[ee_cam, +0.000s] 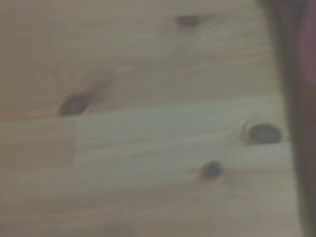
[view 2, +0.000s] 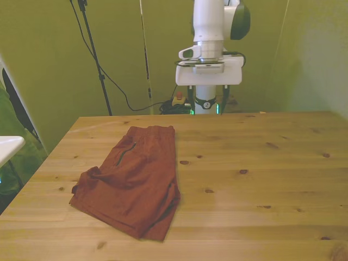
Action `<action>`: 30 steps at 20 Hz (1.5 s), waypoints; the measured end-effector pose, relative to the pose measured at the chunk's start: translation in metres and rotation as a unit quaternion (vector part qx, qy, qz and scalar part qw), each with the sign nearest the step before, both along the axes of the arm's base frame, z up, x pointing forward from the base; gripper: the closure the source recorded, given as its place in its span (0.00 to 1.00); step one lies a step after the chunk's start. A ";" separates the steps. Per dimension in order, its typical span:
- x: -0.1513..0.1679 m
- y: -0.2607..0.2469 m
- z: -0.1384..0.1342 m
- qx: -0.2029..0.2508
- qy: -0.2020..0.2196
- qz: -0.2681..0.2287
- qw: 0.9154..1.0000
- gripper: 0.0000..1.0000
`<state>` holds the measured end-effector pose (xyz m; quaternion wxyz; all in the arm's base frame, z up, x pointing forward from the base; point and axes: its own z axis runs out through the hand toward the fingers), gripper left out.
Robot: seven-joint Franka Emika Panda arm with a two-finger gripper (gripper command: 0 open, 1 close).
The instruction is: Unfold the shorts
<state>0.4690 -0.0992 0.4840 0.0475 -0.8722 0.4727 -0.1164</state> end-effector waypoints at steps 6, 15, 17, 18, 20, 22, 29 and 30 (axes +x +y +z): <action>0.048 -0.113 0.010 -0.004 -0.022 -0.076 0.997 0.00; 0.086 -0.247 0.012 0.011 -0.048 -0.174 0.984 0.00; 0.096 -0.272 0.001 0.017 -0.046 -0.193 0.980 0.00; 0.101 -0.283 -0.007 0.020 -0.044 -0.201 0.978 0.00; 0.111 -0.303 -0.020 0.028 -0.041 -0.214 0.976 0.00; 0.119 -0.318 -0.031 0.034 -0.040 -0.223 0.973 0.00; 0.146 -0.336 -0.071 0.062 -0.035 -0.234 0.970 0.00; 0.150 -0.334 -0.077 0.066 -0.034 -0.233 0.970 0.00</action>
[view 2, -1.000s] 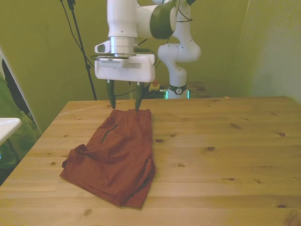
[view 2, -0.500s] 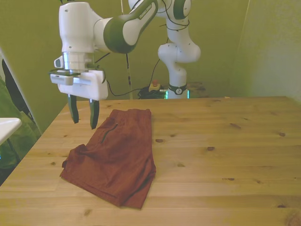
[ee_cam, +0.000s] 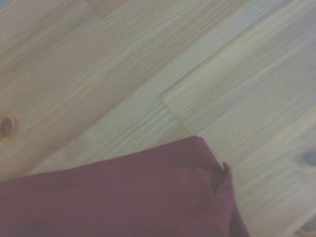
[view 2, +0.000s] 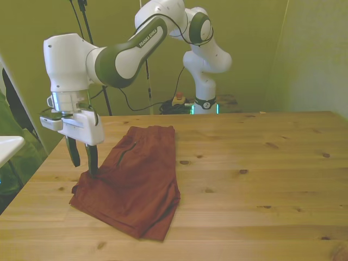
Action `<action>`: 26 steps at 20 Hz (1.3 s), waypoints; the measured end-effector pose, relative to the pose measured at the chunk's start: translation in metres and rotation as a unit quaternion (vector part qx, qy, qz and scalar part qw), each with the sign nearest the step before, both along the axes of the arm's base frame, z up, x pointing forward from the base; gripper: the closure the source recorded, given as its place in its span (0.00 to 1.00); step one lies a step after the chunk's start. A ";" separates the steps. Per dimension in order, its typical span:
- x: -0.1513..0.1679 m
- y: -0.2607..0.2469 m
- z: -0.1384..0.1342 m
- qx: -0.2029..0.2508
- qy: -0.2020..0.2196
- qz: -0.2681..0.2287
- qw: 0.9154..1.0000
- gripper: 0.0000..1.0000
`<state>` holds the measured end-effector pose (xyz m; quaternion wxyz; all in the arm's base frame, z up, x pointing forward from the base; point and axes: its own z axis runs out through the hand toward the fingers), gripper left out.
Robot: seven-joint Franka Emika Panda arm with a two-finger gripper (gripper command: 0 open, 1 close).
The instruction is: Unfold the shorts
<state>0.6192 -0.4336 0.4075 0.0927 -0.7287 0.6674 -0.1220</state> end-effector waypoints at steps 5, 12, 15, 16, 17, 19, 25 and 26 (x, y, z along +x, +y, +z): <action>0.012 0.012 -0.028 0.029 0.001 0.005 1.000 1.00; 0.016 0.017 -0.036 0.037 0.002 0.008 0.999 1.00; 0.017 0.019 -0.038 0.039 0.002 0.009 0.999 1.00; 0.017 0.019 -0.039 0.040 0.002 0.010 0.999 1.00; 0.017 0.020 -0.040 0.041 0.003 0.010 0.999 1.00; 0.017 0.020 -0.043 0.043 0.003 0.010 0.999 1.00; 0.016 0.019 -0.050 0.053 0.002 0.006 0.999 1.00; 0.016 0.019 -0.051 0.054 0.002 0.006 0.999 1.00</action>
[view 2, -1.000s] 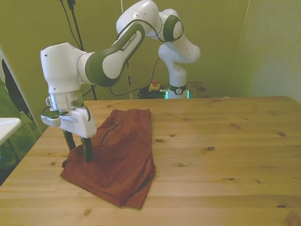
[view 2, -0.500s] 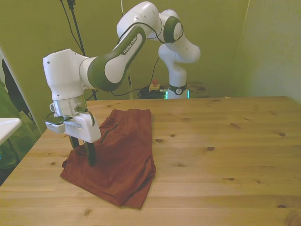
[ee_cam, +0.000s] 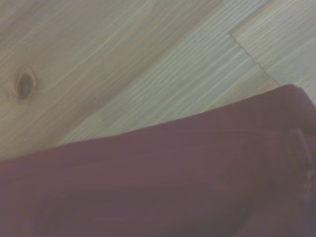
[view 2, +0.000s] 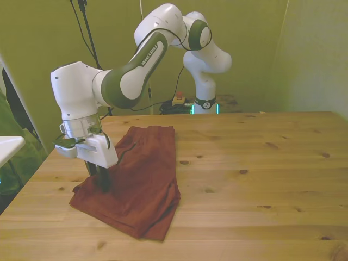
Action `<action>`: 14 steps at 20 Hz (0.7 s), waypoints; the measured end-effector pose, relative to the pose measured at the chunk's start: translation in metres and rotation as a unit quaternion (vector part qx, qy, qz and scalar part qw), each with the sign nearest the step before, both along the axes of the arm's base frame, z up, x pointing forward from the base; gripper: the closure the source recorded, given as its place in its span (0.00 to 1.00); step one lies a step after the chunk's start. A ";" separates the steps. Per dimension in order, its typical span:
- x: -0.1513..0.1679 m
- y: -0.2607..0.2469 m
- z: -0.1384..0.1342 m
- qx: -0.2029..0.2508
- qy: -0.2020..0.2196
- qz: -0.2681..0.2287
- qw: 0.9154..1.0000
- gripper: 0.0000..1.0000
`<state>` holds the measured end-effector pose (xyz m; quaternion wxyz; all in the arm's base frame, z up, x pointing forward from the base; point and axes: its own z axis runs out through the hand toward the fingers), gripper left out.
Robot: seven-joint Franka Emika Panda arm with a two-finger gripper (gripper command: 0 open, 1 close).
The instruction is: Unfold the shorts
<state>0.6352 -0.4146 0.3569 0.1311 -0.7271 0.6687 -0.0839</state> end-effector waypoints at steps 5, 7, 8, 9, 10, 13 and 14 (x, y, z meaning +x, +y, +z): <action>0.001 0.001 -0.001 -0.001 -0.001 0.006 1.000 1.00; 0.001 0.001 0.000 -0.003 -0.002 0.010 1.000 1.00; 0.001 0.001 0.000 -0.004 -0.003 0.013 1.000 1.00; 0.001 0.001 0.002 -0.006 -0.004 0.015 1.000 1.00; 0.001 0.001 0.004 -0.007 -0.005 0.019 1.000 1.00; 0.003 0.007 0.017 -0.013 -0.013 0.029 0.999 1.00; 0.005 0.011 0.023 -0.015 -0.017 0.034 0.999 1.00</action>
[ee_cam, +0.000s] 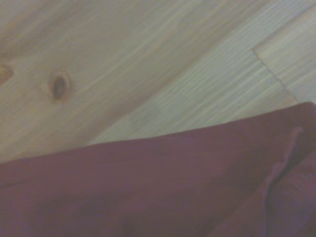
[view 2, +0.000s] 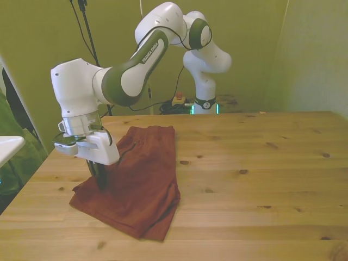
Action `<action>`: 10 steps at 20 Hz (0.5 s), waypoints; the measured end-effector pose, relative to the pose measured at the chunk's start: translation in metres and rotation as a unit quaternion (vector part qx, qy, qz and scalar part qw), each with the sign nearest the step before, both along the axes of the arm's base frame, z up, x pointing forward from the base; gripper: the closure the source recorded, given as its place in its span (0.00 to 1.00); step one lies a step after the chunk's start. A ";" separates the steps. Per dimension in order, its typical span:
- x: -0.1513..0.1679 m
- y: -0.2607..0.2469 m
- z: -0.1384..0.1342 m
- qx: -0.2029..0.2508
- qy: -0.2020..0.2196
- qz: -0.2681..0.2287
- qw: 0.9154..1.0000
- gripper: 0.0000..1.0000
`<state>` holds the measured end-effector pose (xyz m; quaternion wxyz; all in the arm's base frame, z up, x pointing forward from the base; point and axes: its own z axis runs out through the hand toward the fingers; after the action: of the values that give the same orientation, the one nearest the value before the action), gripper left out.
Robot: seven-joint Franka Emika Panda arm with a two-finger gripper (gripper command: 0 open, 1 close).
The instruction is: Unfold the shorts
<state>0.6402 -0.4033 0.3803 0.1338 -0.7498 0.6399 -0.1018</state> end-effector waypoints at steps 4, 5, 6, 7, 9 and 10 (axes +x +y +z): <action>0.010 0.041 0.037 -0.013 -0.012 0.031 0.999 1.00; 0.013 0.057 0.050 -0.020 -0.014 0.043 0.999 1.00; 0.016 0.074 0.062 -0.029 -0.015 0.055 0.998 1.00; 0.020 0.095 0.073 -0.040 -0.016 0.066 0.997 1.00; 0.029 0.140 0.089 -0.061 -0.014 0.085 0.994 1.00; 0.034 0.164 0.094 -0.070 -0.012 0.093 0.993 1.00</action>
<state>0.6744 -0.2392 0.4747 0.0977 -0.8124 0.5568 -0.1428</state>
